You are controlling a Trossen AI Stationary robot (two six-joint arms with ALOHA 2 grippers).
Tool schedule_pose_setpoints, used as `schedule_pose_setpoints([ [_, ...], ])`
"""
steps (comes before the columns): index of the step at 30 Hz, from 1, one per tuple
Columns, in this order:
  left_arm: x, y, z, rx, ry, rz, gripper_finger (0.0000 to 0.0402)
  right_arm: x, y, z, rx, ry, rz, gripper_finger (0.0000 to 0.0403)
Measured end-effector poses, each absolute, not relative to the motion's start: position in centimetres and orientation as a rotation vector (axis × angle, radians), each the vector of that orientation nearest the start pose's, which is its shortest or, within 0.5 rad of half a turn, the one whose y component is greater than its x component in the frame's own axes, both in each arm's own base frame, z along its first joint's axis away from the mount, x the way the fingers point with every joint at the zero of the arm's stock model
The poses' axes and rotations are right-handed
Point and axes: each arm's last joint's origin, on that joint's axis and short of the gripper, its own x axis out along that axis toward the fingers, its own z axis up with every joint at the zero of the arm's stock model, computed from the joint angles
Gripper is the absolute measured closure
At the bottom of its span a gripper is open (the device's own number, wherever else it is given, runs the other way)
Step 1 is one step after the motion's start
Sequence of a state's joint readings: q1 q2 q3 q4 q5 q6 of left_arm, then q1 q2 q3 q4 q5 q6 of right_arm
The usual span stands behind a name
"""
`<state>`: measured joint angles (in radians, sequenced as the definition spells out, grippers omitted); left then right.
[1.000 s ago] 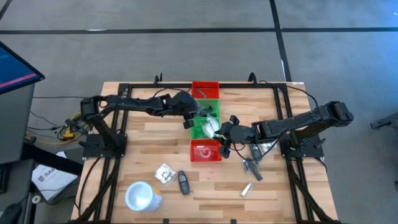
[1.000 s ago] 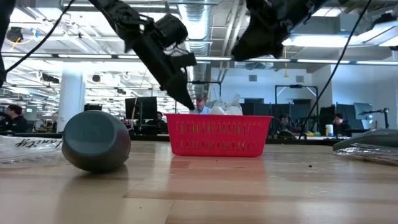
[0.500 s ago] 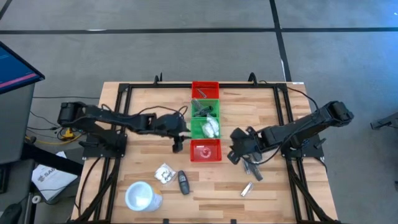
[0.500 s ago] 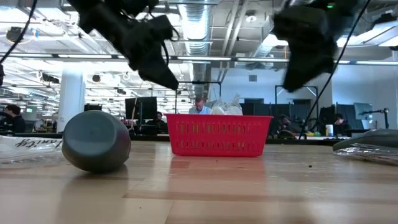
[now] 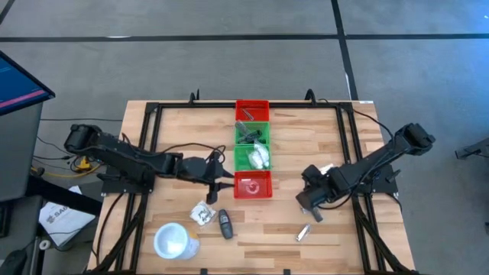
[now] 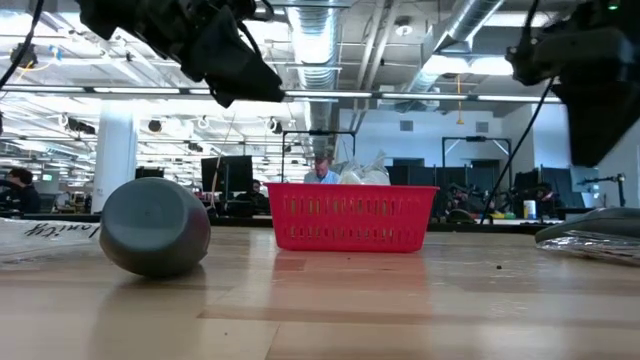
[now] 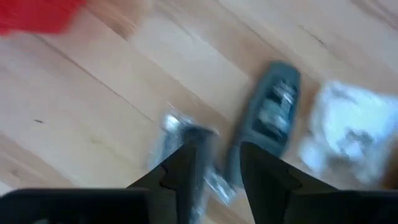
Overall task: Pick & Place Travel size toiletries
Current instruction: Put the gray deodorant into the bottom red bin
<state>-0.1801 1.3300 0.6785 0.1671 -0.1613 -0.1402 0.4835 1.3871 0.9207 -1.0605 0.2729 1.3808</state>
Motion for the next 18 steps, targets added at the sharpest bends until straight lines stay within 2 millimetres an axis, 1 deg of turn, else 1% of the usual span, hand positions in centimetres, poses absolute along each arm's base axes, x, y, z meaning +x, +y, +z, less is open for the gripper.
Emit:
schedule_pose_setpoints([
  [3, 26.9, -4.8, 21.4, -0.054, 0.477, 0.006, 0.0266, 19.7, 9.8, 21.1, 0.593, 1.223, -0.795, 0.0272],
  [11, 26.9, -5.0, 21.5, -0.054, 0.466, -0.003, 0.0266, 19.3, 9.7, 21.1, 0.604, 1.231, -0.845, 0.0207],
  [18, 26.9, -5.1, 21.5, -0.056, 0.463, -0.004, 0.0266, 18.8, 9.4, 20.0, 0.62, 1.232, -0.901, 0.0167],
])
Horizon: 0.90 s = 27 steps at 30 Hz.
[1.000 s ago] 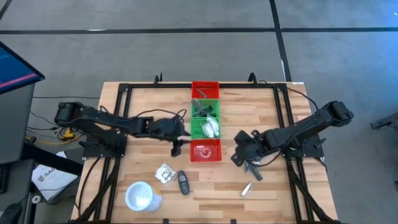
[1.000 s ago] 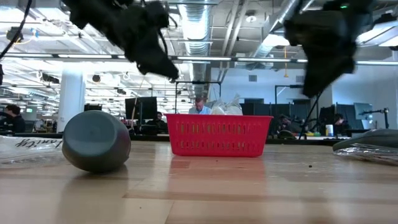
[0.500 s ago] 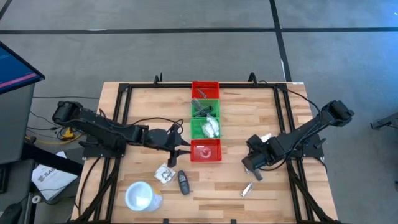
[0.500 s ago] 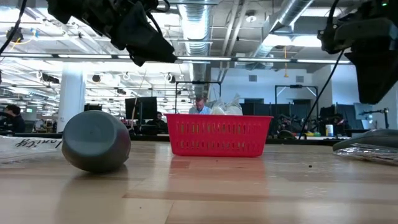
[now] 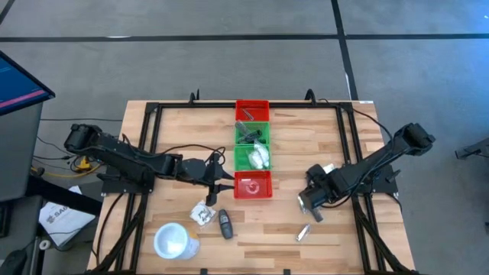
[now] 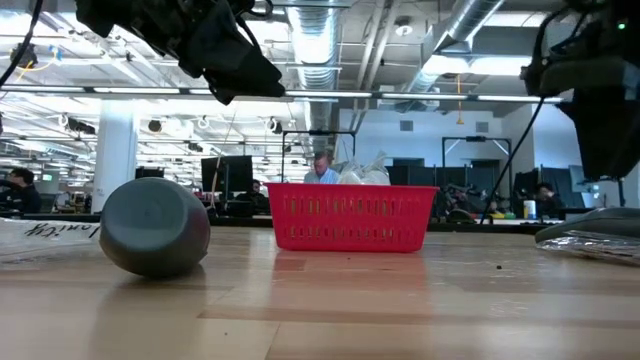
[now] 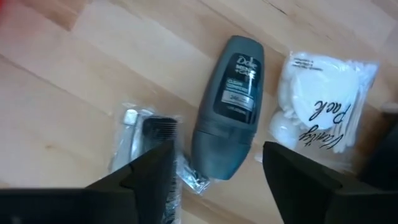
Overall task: Pick & Place Travel size toiletries
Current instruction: Put the gray deodorant into the bottom red bin
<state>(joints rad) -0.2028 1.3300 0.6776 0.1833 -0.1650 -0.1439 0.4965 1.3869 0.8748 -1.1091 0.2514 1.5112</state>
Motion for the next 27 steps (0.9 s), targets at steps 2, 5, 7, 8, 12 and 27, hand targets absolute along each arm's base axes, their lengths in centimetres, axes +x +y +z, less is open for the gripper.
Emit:
schedule_pose_setpoints([
  [2, 26.9, -5.1, 21.5, -0.055, 0.463, -0.004, 0.0266, 18.6, 9.3, 19.4, 0.638, 1.238, -0.919, 0.0159],
  [5, 26.9, -5.1, 21.5, -0.055, 0.462, -0.004, 0.0266, 18.3, 9.1, 18.6, 0.654, 1.24, -0.935, 0.0153],
  [7, 26.9, -5.1, 21.5, -0.055, 0.46, -0.005, 0.0266, 18.2, 9.1, 18.2, 0.666, 1.233, -0.937, 0.0152],
  [8, 27.0, -5.1, 21.6, -0.054, 0.459, -0.005, 0.0266, 18.2, 9.1, 18.0, 0.669, 1.231, -0.935, 0.0152],
  [12, 27.0, -5.1, 21.6, -0.054, 0.457, -0.005, 0.0266, 17.9, 9.0, 17.0, 0.682, 1.222, -0.929, 0.0152],
  [27, 27.0, -5.1, 21.6, -0.054, 0.451, -0.007, 0.0266, 17.3, 7.4, 13.5, 0.756, 1.178, -0.936, 0.0152],
])
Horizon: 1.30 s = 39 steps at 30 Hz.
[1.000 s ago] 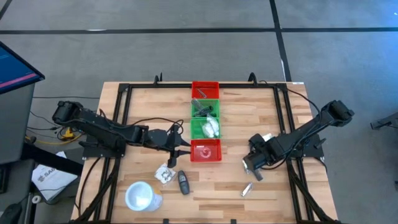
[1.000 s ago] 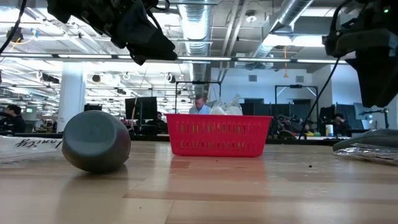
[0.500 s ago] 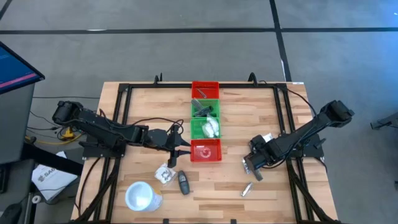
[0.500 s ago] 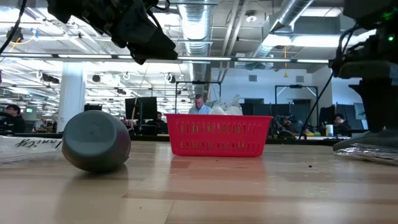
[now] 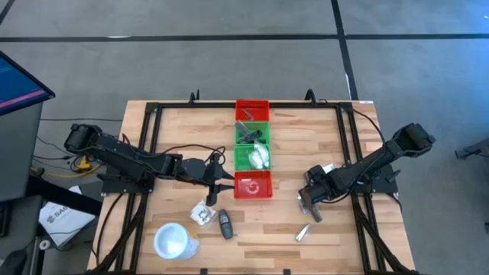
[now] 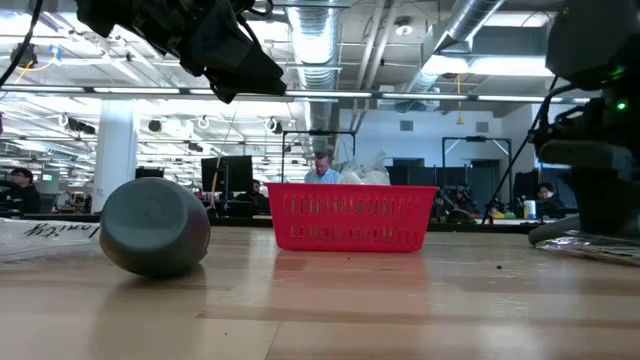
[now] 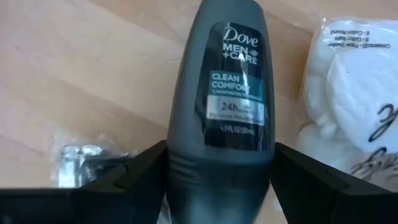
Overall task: Pick & Place Travel size toiletries
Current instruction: Put the gray deodorant into the bottom red bin
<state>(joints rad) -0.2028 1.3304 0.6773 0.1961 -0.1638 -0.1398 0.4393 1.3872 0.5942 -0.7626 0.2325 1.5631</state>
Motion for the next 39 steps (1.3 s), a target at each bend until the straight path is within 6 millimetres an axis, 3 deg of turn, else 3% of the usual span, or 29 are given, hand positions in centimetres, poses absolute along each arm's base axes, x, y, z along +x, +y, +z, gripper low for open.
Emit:
schedule_pose_setpoints([
  [4, 27.0, -5.1, 21.6, -0.054, 0.45, -0.007, 0.0266, 17.1, 7.0, 12.9, 0.764, 1.174, -0.947, 0.0161],
  [9, 27.0, -5.1, 21.6, -0.054, 0.449, -0.007, 0.0266, 17.0, 6.8, 12.7, 0.765, 1.168, -0.948, 0.0211],
  [19, 27.0, -5.1, 21.7, -0.055, 0.445, -0.007, 0.0266, 17.4, 6.9, 13.0, 0.748, 1.176, -0.917, 0.0212],
  [27, 27.0, -5.1, 21.7, -0.056, 0.443, -0.007, 0.0266, 19.0, 7.4, 15.7, 0.655, 1.135, -0.879, 0.0212],
  [39, 27.1, -5.1, 21.8, -0.059, 0.427, -0.008, 0.0266, 22.4, 8.3, 21.3, 0.468, 0.921, -0.746, 0.0212],
])
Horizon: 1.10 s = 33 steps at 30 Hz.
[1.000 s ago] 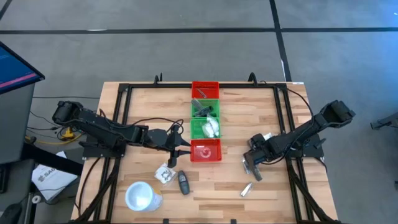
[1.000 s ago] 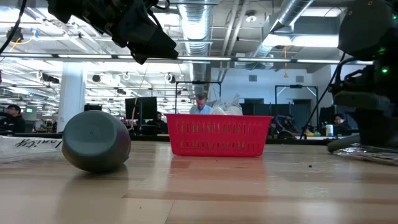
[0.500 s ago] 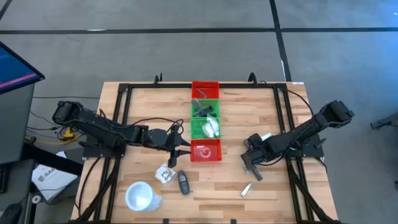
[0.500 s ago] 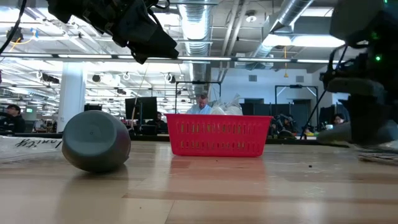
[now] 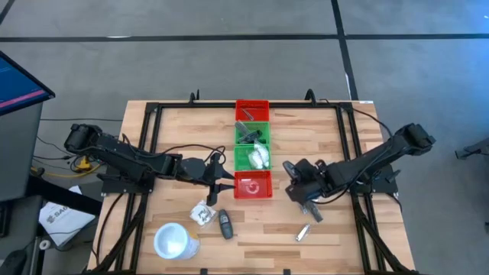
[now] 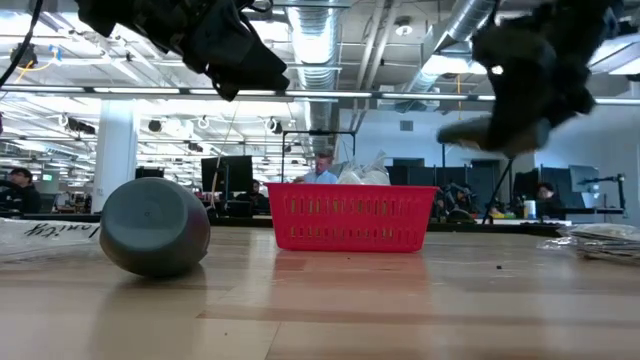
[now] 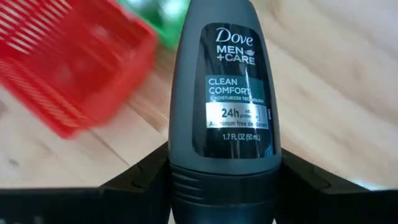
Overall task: Pick & Place Travel size toiletries
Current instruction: Put the gray deodorant into the bottom red bin
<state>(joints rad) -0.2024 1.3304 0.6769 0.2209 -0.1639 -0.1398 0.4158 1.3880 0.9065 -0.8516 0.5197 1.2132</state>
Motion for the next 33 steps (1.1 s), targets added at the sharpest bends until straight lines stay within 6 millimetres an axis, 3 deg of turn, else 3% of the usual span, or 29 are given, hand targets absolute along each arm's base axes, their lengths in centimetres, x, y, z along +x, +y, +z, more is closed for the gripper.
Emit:
schedule_pose_setpoints([
  [7, 27.1, -5.1, 21.9, -0.061, 0.414, -0.009, 0.0266, 24.1, 8.9, 23.6, 0.388, 0.793, -0.645, 0.0212],
  [19, 27.2, -5.1, 22.2, -0.067, 0.388, -0.011, 0.0266, 26.7, 9.8, 25.0, 0.308, 0.611, -0.438, 0.0212],
  [33, 27.4, -5.1, 22.5, -0.07, 0.354, -0.014, 0.0266, 30.4, 9.9, 20.1, 0.253, 0.705, -0.427, 0.0212],
])
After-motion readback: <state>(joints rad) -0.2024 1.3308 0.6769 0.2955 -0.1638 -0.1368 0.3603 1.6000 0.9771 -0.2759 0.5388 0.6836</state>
